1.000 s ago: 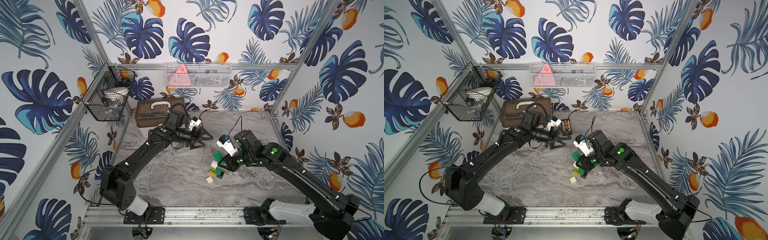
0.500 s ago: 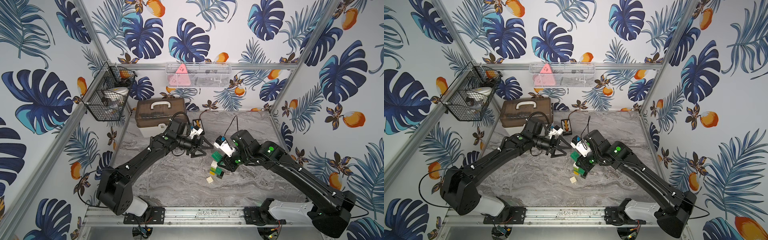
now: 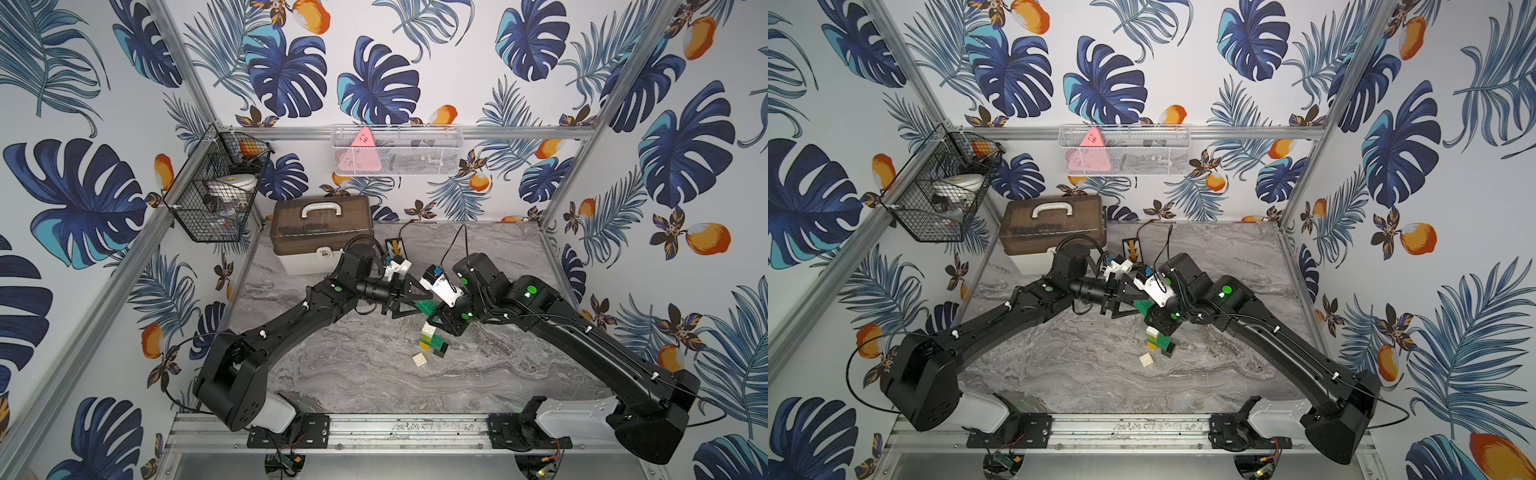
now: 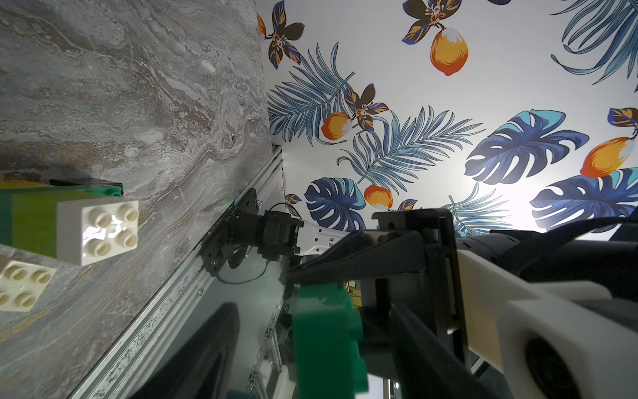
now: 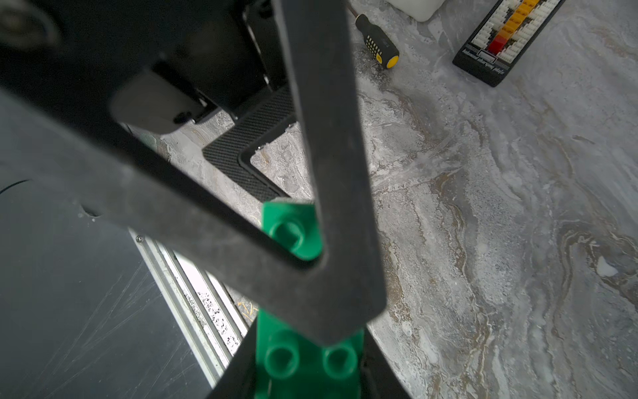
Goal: Assemble a giraffe with lego
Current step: Adjust the lego brick.
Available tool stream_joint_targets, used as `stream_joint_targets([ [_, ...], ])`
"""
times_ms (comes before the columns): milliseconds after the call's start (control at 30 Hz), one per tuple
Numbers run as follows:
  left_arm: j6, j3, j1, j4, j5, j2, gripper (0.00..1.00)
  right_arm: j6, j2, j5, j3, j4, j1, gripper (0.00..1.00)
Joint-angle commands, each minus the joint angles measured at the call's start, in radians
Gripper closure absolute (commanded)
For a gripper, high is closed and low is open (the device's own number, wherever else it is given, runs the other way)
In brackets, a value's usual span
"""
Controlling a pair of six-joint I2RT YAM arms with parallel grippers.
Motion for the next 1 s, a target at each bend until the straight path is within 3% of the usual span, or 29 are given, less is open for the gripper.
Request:
stream_joint_targets([
  [0,-0.036,-0.016,-0.001,0.064,0.017,-0.018,0.31,-0.019,0.006,0.01,0.013,0.023,0.003,0.83],
  [300,-0.033,-0.027,-0.001,0.059,0.014,-0.02,0.48,-0.031,0.006,0.01,0.005,0.019,0.003,0.83],
  [433,-0.065,-0.043,-0.001,0.102,0.017,-0.017,0.62,-0.027,0.0,0.012,-0.002,0.022,0.003,0.83],
  [567,-0.07,-0.048,-0.001,0.108,0.015,-0.019,0.65,-0.027,-0.004,0.005,-0.003,0.024,0.003,0.83],
  [767,-0.07,-0.051,-0.001,0.105,0.014,-0.027,0.8,-0.025,-0.001,0.007,-0.003,0.022,0.003,0.82],
  [867,-0.058,-0.048,-0.001,0.09,0.012,-0.029,0.97,-0.006,0.001,0.019,-0.003,0.028,0.003,0.71],
  [967,-0.04,-0.037,-0.001,0.067,0.008,-0.021,1.0,0.02,-0.008,0.025,-0.011,0.037,0.003,0.46],
])
